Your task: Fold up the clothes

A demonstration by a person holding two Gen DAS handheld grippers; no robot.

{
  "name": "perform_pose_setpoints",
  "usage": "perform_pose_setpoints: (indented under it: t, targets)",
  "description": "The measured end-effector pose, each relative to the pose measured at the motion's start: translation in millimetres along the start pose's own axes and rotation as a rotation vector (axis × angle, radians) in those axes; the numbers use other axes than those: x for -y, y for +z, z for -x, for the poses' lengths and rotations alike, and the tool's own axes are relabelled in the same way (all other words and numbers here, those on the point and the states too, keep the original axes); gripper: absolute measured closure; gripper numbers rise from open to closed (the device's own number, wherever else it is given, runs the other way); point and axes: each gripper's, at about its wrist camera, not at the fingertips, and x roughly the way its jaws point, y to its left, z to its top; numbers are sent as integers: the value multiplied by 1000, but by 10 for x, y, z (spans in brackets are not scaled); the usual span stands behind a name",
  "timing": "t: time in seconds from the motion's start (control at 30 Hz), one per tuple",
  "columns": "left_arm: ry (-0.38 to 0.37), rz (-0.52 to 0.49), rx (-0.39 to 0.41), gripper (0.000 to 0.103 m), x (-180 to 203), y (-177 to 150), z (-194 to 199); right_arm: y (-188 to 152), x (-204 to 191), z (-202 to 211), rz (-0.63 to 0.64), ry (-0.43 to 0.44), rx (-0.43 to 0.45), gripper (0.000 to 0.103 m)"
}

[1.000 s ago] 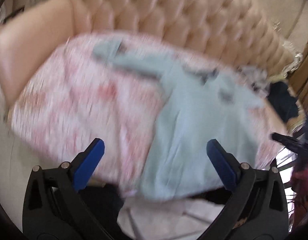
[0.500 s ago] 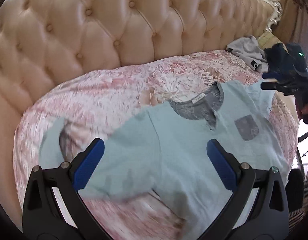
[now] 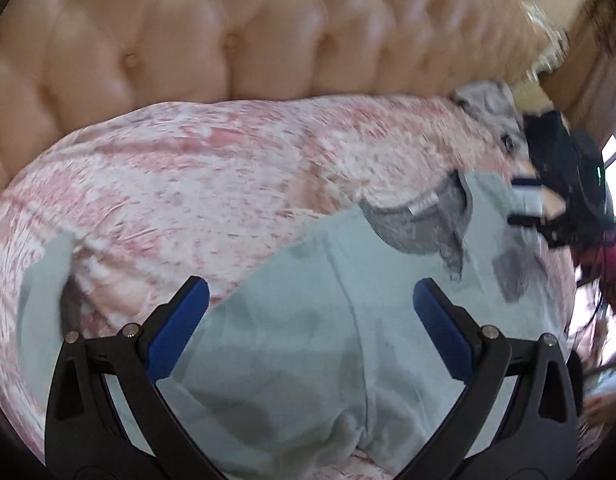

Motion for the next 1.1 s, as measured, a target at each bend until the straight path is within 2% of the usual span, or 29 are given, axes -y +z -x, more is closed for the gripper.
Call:
perform_pose_setpoints:
  t: [0.07, 0.2, 0.27, 0.3, 0.33, 0.4, 0.57, 0.77, 0.87, 0.93, 0.97, 1.07, 1.1]
  targets:
    - [8, -57, -18, 1, 108, 17, -93, -1, -4, -46, 2, 9, -4, 18]
    - [21, -91, -88, 1, 94, 110, -353, 21, -23, -110, 6, 15, -9, 37]
    - [-23, -78, -124, 11, 8, 142, -456, 30, -12, -127, -1, 25, -11, 39]
    - [-48, -69, -142, 22, -45, 154, -494, 30, -1, -132, -6, 31, -10, 41]
    - [-60, -70, -152, 26, -72, 161, -518, 31, 11, -137, -11, 37, -9, 42]
    - [-80, -74, -170, 27, -119, 175, -558, 22, 60, -157, -29, 53, -10, 51]
    - [-50, -123, -181, 33, -73, 183, -570, 6, 178, -199, -75, 82, -11, 51]
    - [10, -222, -179, 31, 49, 116, -600, -6, 219, -209, -97, 109, 3, 51]
    - [30, -275, -179, 19, 120, 72, -625, -11, 212, -225, -100, 110, 4, 52]
    - [35, -284, -181, 16, 132, 69, -626, -9, 193, -225, -95, 108, 8, 57]
    - [35, -280, -180, 15, 123, 75, -619, -6, 192, -226, -98, 111, 10, 66]
    - [36, -268, -178, 15, 97, 92, -599, 16, 212, -231, -114, 116, 10, 70]
    - [36, -264, -177, 15, 88, 98, -592, 22, 215, -234, -114, 112, 9, 78]
